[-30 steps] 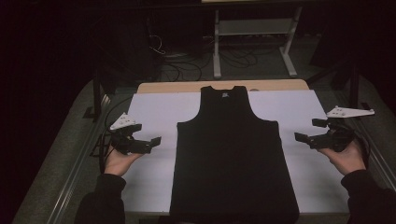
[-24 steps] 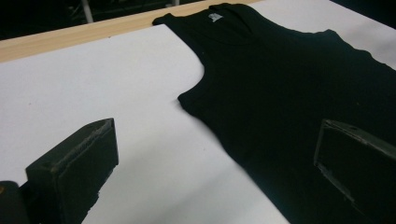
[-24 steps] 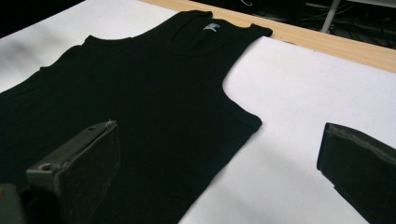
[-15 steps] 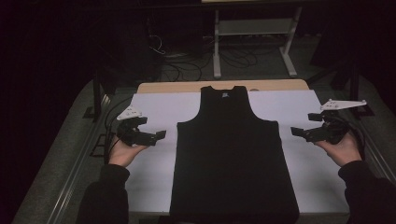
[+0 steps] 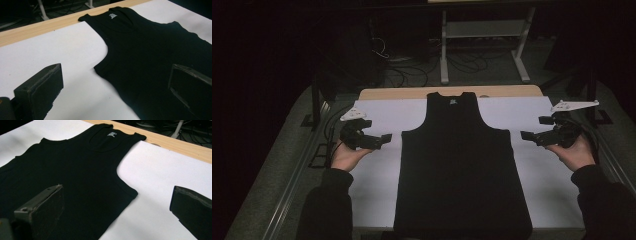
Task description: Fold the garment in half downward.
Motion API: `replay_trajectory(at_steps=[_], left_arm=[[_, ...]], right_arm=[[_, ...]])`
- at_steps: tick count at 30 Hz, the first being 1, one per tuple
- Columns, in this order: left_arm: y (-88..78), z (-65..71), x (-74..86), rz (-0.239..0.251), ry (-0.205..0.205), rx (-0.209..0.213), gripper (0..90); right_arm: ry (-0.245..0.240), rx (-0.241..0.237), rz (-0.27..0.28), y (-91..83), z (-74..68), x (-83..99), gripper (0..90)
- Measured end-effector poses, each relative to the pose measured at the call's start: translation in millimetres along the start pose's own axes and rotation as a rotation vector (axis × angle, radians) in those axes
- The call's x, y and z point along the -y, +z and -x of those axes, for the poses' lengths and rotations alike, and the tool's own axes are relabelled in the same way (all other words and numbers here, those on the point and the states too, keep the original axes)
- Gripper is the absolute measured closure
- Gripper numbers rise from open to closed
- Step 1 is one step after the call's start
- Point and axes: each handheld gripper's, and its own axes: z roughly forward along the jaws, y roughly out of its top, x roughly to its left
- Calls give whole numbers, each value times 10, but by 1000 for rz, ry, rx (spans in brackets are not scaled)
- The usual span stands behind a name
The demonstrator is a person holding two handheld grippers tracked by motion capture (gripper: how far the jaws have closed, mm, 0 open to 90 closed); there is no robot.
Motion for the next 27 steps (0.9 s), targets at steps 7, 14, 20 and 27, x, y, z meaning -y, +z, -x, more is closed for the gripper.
replay_trajectory(at_steps=[7, 14, 20, 27], left_arm=[[104, -34, -65, -16, 7, 5, 0], [216, -52, -81, -20, -2, 14, 0], [284, -63, -93, -25, -10, 20, 0], [371, -100, -113, -36, -25, 24, 0]], right_arm=[[9, -7, -9, 90, 58, -35, 0], [23, -13, -17, 172, 117, -29, 0], [32, -20, -25, 236, 162, -18, 0], [53, -22, -30, 294, 216, -3, 0]])
